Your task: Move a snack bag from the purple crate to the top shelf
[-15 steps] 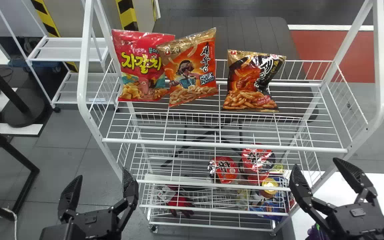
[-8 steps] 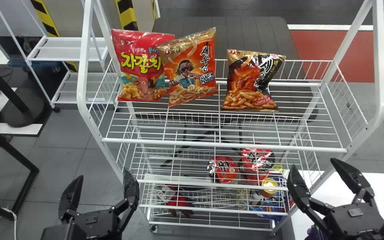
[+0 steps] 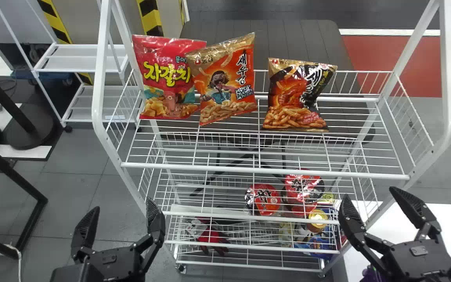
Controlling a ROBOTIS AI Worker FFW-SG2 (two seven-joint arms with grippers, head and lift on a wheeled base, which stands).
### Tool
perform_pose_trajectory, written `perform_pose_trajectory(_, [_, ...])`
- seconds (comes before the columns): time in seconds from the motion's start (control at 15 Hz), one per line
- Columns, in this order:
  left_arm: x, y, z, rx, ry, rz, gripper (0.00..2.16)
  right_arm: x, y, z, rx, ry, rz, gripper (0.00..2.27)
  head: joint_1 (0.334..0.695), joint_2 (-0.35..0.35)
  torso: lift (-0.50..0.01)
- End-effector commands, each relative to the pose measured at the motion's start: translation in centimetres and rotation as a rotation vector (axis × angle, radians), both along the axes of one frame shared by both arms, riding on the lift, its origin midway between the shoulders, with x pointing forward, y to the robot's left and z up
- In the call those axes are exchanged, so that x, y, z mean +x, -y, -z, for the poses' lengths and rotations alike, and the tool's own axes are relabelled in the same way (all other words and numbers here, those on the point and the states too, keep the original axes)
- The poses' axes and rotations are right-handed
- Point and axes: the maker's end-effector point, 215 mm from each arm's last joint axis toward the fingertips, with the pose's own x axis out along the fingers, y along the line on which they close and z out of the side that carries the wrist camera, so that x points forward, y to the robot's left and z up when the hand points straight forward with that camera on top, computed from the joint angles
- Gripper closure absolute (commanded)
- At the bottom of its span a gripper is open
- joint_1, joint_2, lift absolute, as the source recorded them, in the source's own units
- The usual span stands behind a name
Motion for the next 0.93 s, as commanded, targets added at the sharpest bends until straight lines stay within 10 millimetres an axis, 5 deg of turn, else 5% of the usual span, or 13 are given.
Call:
perform_pose_trajectory(0.0, [-0.08,0.12,0.07,-0.002,0.001,-0.002,0.00,-0.09,0.00,0.09,0.004,-0.003,0.001,0.17,0.695,0.046,-0.001])
perform_pose_trajectory(0.87, [-0.52,0.19,0.05,-0.005,0.010,-0.006,0.00,-0.48,0.14,0.24,0.011,-0.007,0.005,0.17,0.695,0.041,-0.001])
